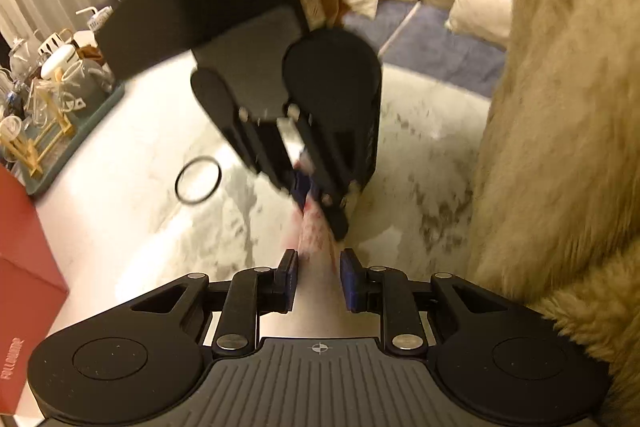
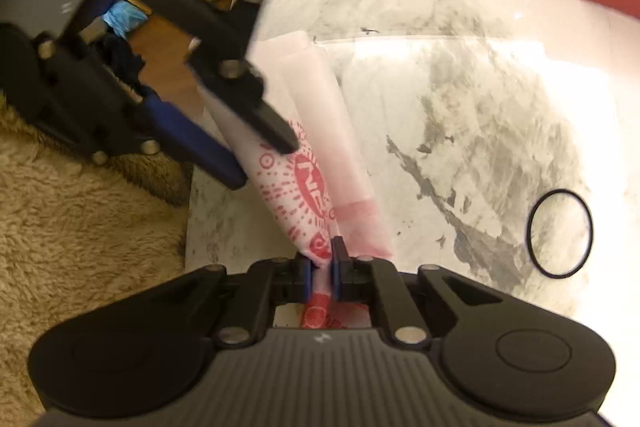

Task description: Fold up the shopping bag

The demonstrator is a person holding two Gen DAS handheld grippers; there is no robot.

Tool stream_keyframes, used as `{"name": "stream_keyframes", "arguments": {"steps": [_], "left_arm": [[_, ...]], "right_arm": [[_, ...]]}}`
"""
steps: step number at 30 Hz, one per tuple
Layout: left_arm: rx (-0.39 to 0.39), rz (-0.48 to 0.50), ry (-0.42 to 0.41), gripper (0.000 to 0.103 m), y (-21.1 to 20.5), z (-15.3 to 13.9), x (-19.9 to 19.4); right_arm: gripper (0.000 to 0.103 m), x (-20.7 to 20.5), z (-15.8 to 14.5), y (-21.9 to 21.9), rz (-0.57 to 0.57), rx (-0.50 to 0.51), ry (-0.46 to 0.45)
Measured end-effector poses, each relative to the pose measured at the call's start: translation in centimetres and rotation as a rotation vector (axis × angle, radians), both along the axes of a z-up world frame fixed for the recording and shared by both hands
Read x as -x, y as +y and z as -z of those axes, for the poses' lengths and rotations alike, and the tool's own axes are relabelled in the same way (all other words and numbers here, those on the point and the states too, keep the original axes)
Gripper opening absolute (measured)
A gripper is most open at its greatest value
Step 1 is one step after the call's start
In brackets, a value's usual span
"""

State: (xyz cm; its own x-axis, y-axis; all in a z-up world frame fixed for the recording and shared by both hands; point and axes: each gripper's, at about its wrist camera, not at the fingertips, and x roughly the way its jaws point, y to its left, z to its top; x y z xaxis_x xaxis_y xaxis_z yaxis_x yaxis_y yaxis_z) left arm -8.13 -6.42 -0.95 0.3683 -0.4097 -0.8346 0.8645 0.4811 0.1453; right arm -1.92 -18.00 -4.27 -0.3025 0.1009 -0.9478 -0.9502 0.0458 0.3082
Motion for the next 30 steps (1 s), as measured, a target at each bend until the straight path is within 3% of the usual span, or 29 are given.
{"name": "stream_keyframes", "arguments": {"steps": [2,4,9,14,15,19,20,22,27,30], "left_arm": [[0.047,0.022,-0.041,0.022,-0.6,-1.3,0.2],[0.025,0.031,-0.036,0.022,-0.6,-1.2,0.3],[-0.078,0.030,-0.021,0.022,-1.1,2.1,0.0],[-0.049,0.034,0.016,0.022,-0.5,2.2,-0.2],[-0.038,0.035,-0.010,0.022,-0.4,1.9,0.2],[-0.021,0.073,0.006,0.021,-2.0,2.0,-1.7],[-0.034,0.081,0.026,0.018,-2.3,2.4,-1.9],[-0.053,0.077,-0.007,0.017,-2.5,3.0,-1.9],[-0.065,0.088,0.030,0.017,-2.9,4.3,-4.2],[-0.072,0.083,0.059,0.017,-3.2,4.6,-5.4]], "right_arm": [[0.006,-0.5,0.1,0.0,0.030,0.010,0.030],[0.006,-0.6,0.1,0.0,0.033,0.013,0.045],[0.006,-0.4,-0.3,-0.1,0.024,0.019,0.059],[0.007,0.2,-0.6,0.1,0.006,0.026,0.054],[0.007,0.2,-0.7,0.0,0.010,0.028,0.059],[0.007,0.5,-1.1,-0.4,0.019,0.025,0.070],[0.007,0.6,-1.2,-0.5,0.017,0.023,0.069],[0.007,1.1,-1.6,-0.7,0.008,0.022,0.060],[0.008,2.2,-2.4,-1.0,-0.010,0.021,0.041],[0.014,3.6,-3.1,-1.0,-0.056,0.012,-0.026]]}}
